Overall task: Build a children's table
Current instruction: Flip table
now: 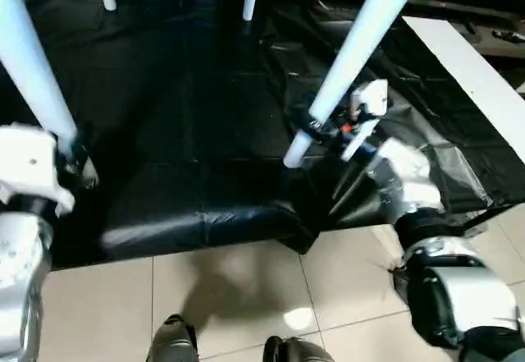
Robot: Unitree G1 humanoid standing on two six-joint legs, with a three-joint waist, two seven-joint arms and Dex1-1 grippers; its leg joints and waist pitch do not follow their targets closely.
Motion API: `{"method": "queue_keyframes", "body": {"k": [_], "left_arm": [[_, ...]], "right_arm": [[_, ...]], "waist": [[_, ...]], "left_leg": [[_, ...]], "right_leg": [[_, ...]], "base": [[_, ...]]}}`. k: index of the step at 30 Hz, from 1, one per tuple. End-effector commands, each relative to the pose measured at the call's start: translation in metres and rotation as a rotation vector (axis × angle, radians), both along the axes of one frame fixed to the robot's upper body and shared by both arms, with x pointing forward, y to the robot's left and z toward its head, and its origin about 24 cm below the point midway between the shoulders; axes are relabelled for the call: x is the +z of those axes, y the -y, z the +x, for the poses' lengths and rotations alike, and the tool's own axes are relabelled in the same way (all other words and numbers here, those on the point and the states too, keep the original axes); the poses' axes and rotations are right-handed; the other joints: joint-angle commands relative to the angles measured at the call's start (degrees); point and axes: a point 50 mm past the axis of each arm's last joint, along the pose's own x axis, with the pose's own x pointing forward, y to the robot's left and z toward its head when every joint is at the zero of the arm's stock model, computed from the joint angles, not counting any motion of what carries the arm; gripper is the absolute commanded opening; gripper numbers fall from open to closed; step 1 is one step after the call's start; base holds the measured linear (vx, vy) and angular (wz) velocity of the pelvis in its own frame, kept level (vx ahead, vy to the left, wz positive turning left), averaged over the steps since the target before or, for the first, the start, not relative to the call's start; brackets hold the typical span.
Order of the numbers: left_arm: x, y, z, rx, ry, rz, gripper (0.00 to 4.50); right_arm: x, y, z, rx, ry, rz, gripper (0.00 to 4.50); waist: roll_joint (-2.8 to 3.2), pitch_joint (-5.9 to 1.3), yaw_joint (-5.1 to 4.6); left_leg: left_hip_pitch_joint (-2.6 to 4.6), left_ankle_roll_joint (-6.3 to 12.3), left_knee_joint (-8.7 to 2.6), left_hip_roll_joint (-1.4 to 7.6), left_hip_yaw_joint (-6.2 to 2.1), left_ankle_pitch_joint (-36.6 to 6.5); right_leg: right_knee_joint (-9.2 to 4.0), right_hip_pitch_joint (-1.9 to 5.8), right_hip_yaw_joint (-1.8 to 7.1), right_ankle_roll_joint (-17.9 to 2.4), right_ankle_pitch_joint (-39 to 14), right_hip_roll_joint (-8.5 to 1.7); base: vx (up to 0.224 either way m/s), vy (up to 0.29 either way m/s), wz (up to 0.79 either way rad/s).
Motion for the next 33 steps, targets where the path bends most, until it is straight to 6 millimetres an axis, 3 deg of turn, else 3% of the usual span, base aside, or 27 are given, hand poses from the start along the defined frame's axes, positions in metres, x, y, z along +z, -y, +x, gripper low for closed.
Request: {"method": "queue_keyframes", "body": {"k": [1, 5, 8, 9, 11, 12, 14, 16, 17, 21, 22, 24, 26, 27, 28, 29, 31, 32, 33], "left_arm": [[-0.004, 0.007, -0.002, -0.020, -0.013, -0.030, 2.71], [-0.003, 0.001, -0.007, -0.005, 0.028, -0.129, 3.15], [-0.002, -0.001, -0.015, -0.010, 0.089, -0.192, 3.49], [-0.004, 0.000, -0.018, -0.012, 0.104, -0.238, 3.49], [-0.007, 0.005, -0.028, -0.027, 0.125, -0.286, 3.58], [-0.008, 0.007, -0.033, -0.031, 0.134, -0.306, 3.58], [-0.009, 0.010, -0.037, -0.036, 0.135, -0.315, 3.58], [-0.010, 0.012, -0.040, -0.038, 0.131, -0.317, 3.58], [-0.013, 0.014, -0.043, -0.043, 0.113, -0.318, 3.58], [-0.021, 0.029, -0.056, -0.108, 0.047, -0.343, 3.58], [-0.022, 0.037, -0.060, -0.146, 0.021, -0.352, 3.58], [-0.033, 0.054, -0.063, -0.193, -0.092, -0.362, 3.58], [-0.044, 0.063, -0.060, -0.192, -0.153, -0.366, 3.58], [-0.048, 0.065, -0.058, -0.186, -0.162, -0.370, 3.58], [-0.052, 0.066, -0.054, -0.162, -0.167, -0.360, 3.58], [-0.055, 0.067, -0.051, -0.152, -0.168, -0.348, 3.58], [-0.061, 0.068, -0.046, -0.140, -0.176, -0.352, 3.58], [-0.064, 0.067, -0.046, -0.137, -0.182, -0.366, 3.58], [-0.067, 0.068, -0.045, -0.124, -0.183, -0.385, 3.58]], "right_arm": [[0.004, 0.007, 0.002, -0.061, 0.023, 0.002, 2.92], [0.012, 0.012, -0.002, -0.107, 0.049, 0.049, 3.28], [0.014, 0.016, -0.011, -0.121, 0.073, 0.072, 3.54], [0.015, 0.018, -0.016, -0.127, 0.086, 0.084, 3.54], [0.015, 0.024, -0.027, -0.138, 0.101, 0.114, 3.57], [0.015, 0.026, -0.033, -0.141, 0.104, 0.127, 3.57], [0.014, 0.027, -0.040, -0.144, 0.107, 0.135, 3.57], [0.014, 0.028, -0.045, -0.149, 0.109, 0.136, 3.57], [0.011, 0.030, -0.051, -0.158, 0.108, 0.132, 3.57], [0.001, 0.040, -0.074, -0.195, 0.082, 0.106, 3.57], [-0.002, 0.045, -0.083, -0.227, 0.059, 0.100, 3.57], [-0.017, 0.057, -0.103, -0.358, -0.021, 0.073, 3.57], [-0.032, 0.067, -0.116, -0.497, -0.090, 0.026, 3.57], [-0.039, 0.070, -0.120, -0.551, -0.111, -0.001, 3.57], [-0.045, 0.072, -0.125, -0.597, -0.163, -0.004, 3.57], [-0.051, 0.072, -0.129, -0.630, -0.204, -0.022, 3.57], [-0.058, 0.069, -0.134, -0.657, -0.245, -0.062, 3.57], [-0.060, 0.067, -0.136, -0.664, -0.249, -0.086, 3.57], [-0.062, 0.068, -0.137, -0.689, -0.260, -0.102, 3.57]], "waist": [[2.33, -4.76, -0.26], [2.42, -4.99, -0.04], [1.99, -5.54, -0.12], [2.24, -5.98, 0.00], [2.11, -6.02, 0.00], [2.48, -6.20, 0.16], [2.34, -6.14, 0.05], [2.26, -5.77, -0.03], [2.74, -5.87, 0.04], [2.28, -5.61, 0.32], [2.53, -5.85, 0.25], [3.17, -6.55, 0.70], [3.83, -6.74, 1.10], [3.57, -6.55, 0.99], [3.97, -6.97, 0.78], [3.72, -7.07, 0.65], [5.37, -7.31, 0.36], [4.98, -7.41, -0.09], [5.52, -7.55, -0.42]], "left_leg": [[3.64, -5.24, -5.28, 2.15, -1.32, -25.2], [3.29, -3.01, -4.92, 1.95, -0.91, -18.2], [3.00, -0.80, -4.39, 1.81, -0.67, -11.0], [3.16, -0.57, -4.21, 1.78, -0.67, -10.1], [3.08, -0.17, -4.09, 1.86, -0.60, -8.1], [3.26, -0.05, -4.05, 1.93, -0.58, -8.6], [3.29, -0.11, -4.08, 1.93, -0.52, -9.3], [3.25, -1.17, -4.48, 2.10, -0.49, -13.9], [3.36, -1.80, -4.58, 2.06, -0.61, -15.7], [3.40, -4.24, -5.27, 2.23, -0.96, -22.7], [3.93, -5.20, -5.30, 2.14, -1.08, -26.4], [4.13, -5.92, -5.29, 2.29, -1.33, -26.5], [4.30, -6.76, -5.43, 2.11, -1.34, -28.5], [4.46, -7.33, -5.44, 1.82, -1.49, -32.7], [4.56, -7.91, -5.44, 1.61, -1.85, -34.6], [4.51, -7.91, -5.37, 1.55, -2.07, -35.1], [4.57, -8.13, -5.33, 1.19, -2.60, -36.4], [4.45, -7.87, -5.22, 0.98, -2.71, -36.5], [4.37, -7.91, -5.18, 0.87, -2.95, -36.8]], "right_leg": [[-4.39, 0.08, 1.34, -10.1, -15.3, -2.25], [-3.85, 0.63, 1.43, -10.3, -8.9, -1.99], [-3.10, 1.42, 1.27, -10.7, -0.6, -1.55], [-2.92, 1.65, 1.23, -10.9, 0.6, -1.58], [-2.77, 1.88, 1.20, -11.2, 3.9, -1.36], [-2.79, 1.94, 1.21, -11.2, 4.2, -1.35], [-2.96, 1.95, 1.20, -11.0, 3.9, -1.16], [-3.66, 1.73, 1.36, -9.9, -2.2, -1.32], [-3.80, 1.70, 1.38, -9.7, -4.8, -1.34], [-5.15, 1.50, 1.60, -6.1, -16.3, -1.66], [-5.58, 1.01, 1.60, -5.5, -20.9, -1.63], [-5.62, 1.05, 1.67, -4.7, -20.2, -1.47], [-6.14, 0.68, 1.71, -3.5, -22.0, -1.31], [-6.81, 0.37, 1.66, -2.6, -27.7, -1.46], [-7.31, 0.64, 1.57, -1.8, -31.4, -1.63], [-7.36, 0.73, 1.42, -1.5, -32.8, -1.73], [-7.77, 0.82, 1.23, -0.6, -35.5, -1.81], [-8.26, 0.99, 0.91, -0.1, -37.4, -1.79], [-8.34, 1.07, 0.69, -0.1, -38.6, -1.84]], "base": [[0.000, 0.000, 0.00], [0.000, 0.000, 0.00], [0.000, 0.000, 0.00], [0.000, 0.000, 0.00], [0.000, 0.000, 0.00], [0.000, 0.000, 0.00], [0.000, 0.000, 0.00], [0.000, 0.000, 0.00], [0.000, 0.000, 0.00], [0.000, 0.000, 0.00], [0.000, 0.000, 0.00], [0.000, 0.000, 0.00], [0.000, 0.000, 0.00], [0.000, 0.000, 0.00], [0.000, 0.000, 0.00], [0.000, 0.000, 0.00], [-0.029, 0.008, -0.06], [-0.058, 0.016, -0.13], [-0.061, 0.019, -0.15]]}}
